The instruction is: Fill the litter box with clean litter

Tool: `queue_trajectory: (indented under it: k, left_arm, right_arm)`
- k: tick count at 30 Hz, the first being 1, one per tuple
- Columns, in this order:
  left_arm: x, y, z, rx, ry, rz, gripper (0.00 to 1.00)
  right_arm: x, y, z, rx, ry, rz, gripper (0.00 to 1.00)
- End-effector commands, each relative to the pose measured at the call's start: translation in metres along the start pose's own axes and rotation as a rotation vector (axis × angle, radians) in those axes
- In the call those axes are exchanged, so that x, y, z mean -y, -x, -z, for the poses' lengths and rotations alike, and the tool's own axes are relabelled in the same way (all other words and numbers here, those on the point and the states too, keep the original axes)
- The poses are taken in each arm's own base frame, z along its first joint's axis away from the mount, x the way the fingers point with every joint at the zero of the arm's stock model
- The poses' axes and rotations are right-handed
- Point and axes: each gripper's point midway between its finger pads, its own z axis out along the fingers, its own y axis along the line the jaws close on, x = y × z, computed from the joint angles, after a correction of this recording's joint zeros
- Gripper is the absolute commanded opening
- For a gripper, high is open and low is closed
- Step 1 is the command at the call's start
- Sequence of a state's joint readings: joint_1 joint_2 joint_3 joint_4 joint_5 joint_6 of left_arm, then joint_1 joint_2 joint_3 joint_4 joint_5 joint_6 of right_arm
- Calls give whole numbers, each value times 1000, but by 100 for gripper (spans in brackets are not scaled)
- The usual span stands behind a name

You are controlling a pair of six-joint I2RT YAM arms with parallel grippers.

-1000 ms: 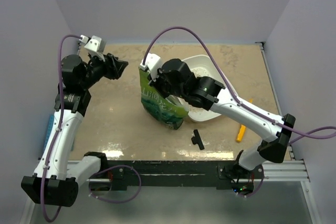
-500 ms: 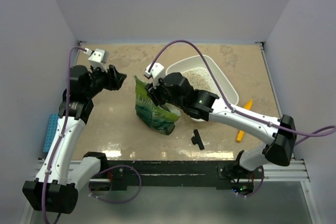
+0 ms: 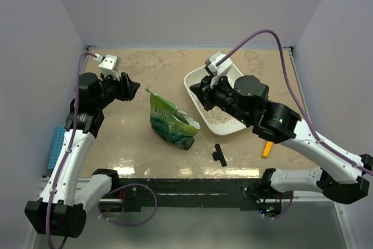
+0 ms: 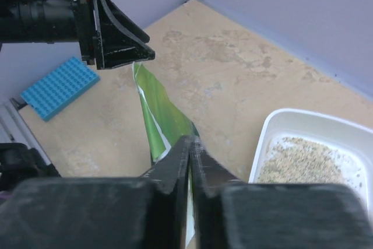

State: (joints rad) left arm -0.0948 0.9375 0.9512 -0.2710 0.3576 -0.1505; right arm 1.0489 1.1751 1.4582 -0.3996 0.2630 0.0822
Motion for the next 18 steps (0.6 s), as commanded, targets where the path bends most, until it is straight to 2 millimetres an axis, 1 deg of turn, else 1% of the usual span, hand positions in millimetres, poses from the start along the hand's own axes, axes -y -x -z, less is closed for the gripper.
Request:
queue_trajectory:
  k: [1,3,4,5,6,7,8,9,11,18]
  left_arm:
    - [3,16,5,41,4,-26,53]
    - [3,14,6,33,11,-18,53]
    - [1,11,6,21,18,-6,52]
    - [0,10,6,15,26,3,53]
    - [-2,6,5,0,37,13,52]
    - [-7,0,5,-27,66,32,52]
    - [-10,-3,5,-42,85,43,52]
    - [-16,-8,4,-59,117,52,51]
    - [-19,-15,5,-82,136,68,51]
    - [-18,-20,10,-83,141,68,51]
  right_arm:
    - [6,-44,16,-136,-19,-19,0]
    - [1,-58,17,-179,7,-35,0]
    - [-2,-69,15,-205,18,-41,0]
    - [-10,-77,11,-227,51,-56,0]
    - [-14,-81,9,-236,65,-65,0]
    - [-16,-93,5,-259,74,-71,0]
    - [-24,-96,0,-260,105,-90,0]
    - [-26,-100,-4,-267,111,-95,0]
    - [-31,-111,-14,-282,119,-106,0]
    - [-31,-136,-37,-319,89,-102,0]
